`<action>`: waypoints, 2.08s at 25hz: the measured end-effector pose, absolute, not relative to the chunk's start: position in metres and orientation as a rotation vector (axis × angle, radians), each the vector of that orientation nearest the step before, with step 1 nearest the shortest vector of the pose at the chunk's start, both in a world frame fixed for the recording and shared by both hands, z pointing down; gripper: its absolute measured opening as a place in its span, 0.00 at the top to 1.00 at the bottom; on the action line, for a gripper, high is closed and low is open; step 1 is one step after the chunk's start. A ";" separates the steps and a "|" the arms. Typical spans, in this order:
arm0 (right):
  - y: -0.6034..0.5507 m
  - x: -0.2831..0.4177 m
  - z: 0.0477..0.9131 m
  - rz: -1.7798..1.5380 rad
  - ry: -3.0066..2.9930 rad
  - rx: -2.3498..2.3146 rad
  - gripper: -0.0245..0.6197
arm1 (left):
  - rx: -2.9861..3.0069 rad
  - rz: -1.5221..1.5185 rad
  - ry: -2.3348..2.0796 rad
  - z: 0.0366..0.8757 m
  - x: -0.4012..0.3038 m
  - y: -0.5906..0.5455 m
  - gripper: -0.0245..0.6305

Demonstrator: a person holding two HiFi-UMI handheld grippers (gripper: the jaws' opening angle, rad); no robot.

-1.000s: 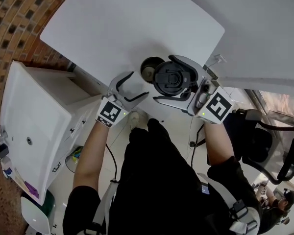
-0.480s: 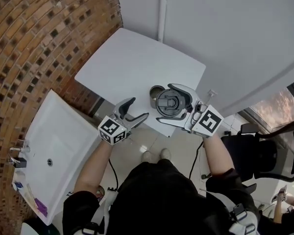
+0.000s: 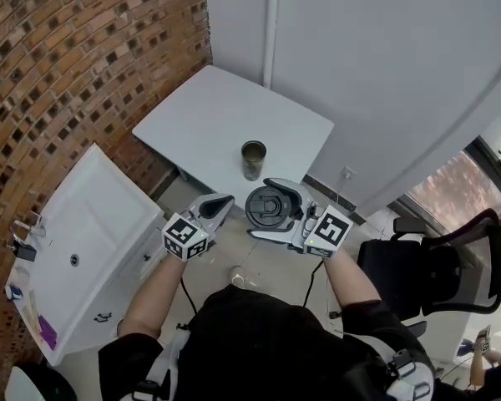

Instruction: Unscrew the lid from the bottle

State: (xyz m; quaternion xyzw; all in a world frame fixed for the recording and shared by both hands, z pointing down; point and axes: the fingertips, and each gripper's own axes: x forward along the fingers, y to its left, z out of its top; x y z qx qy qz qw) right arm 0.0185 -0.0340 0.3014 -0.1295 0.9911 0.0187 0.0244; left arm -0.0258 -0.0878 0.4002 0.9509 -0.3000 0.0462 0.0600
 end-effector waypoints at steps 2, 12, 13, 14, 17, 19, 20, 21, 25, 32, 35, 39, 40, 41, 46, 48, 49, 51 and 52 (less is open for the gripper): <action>-0.009 0.025 0.302 0.041 3.062 -0.375 0.22 | 2.863 0.127 -0.932 0.400 -0.014 -0.064 0.96; 0.105 0.101 0.289 0.067 3.047 -0.368 0.22 | 2.817 0.109 -1.000 0.398 0.054 0.072 0.96; 0.114 0.107 0.286 0.080 3.041 -0.359 0.22 | 2.825 0.116 -1.004 0.396 0.058 0.081 0.96; 0.123 0.112 0.283 0.091 3.034 -0.351 0.22 | 2.834 0.121 -1.013 0.392 0.060 0.090 0.96; 0.141 0.128 0.283 0.059 3.031 -0.378 0.22 | 2.830 0.097 -1.051 0.381 0.052 0.113 0.96; 0.146 0.138 0.290 0.013 3.052 -0.450 0.22 | 2.812 0.077 -1.062 0.379 0.043 0.123 0.96; 0.148 0.141 0.292 0.009 3.059 -0.487 0.22 | 2.808 0.077 -1.061 0.379 0.038 0.126 0.96; 0.149 0.142 0.291 0.025 3.059 -0.516 0.22 | 2.806 0.078 -1.058 0.380 0.034 0.128 0.96; 0.155 0.134 0.279 0.064 3.031 -0.565 0.22 | 2.821 0.043 -1.053 0.376 0.027 0.130 0.96; 0.147 0.097 0.269 0.004 2.960 -0.586 0.22 | 2.811 -0.077 -1.091 0.352 -0.008 0.131 0.96; 0.147 0.077 0.270 -0.012 2.955 -0.573 0.22 | 2.807 -0.100 -1.090 0.347 -0.025 0.132 0.96; 0.145 0.058 0.273 -0.043 2.947 -0.583 0.22 | 2.836 -0.025 -1.094 0.350 -0.043 0.133 0.96; 0.145 0.056 0.273 -0.043 2.944 -0.592 0.22 | 2.843 -0.026 -1.087 0.349 -0.046 0.133 0.96; 0.144 0.055 0.273 -0.043 2.940 -0.601 0.22 | 2.848 -0.033 -1.078 0.348 -0.048 0.134 0.96; 0.140 0.064 0.272 -0.073 2.902 -0.651 0.22 | 2.870 -0.023 -1.038 0.350 -0.056 0.135 0.96; 0.139 0.069 0.272 -0.077 2.894 -0.666 0.22 | 2.863 -0.039 -1.035 0.349 -0.060 0.133 0.96; 0.139 0.071 0.273 -0.077 2.895 -0.671 0.22 | 2.859 -0.049 -1.032 0.349 -0.061 0.131 0.96; 0.139 0.073 0.276 -0.077 2.902 -0.681 0.22 | 2.861 -0.059 -1.021 0.349 -0.060 0.129 0.96; 0.139 0.073 0.278 -0.077 2.904 -0.687 0.22 | 2.866 -0.059 -1.014 0.349 -0.059 0.129 0.96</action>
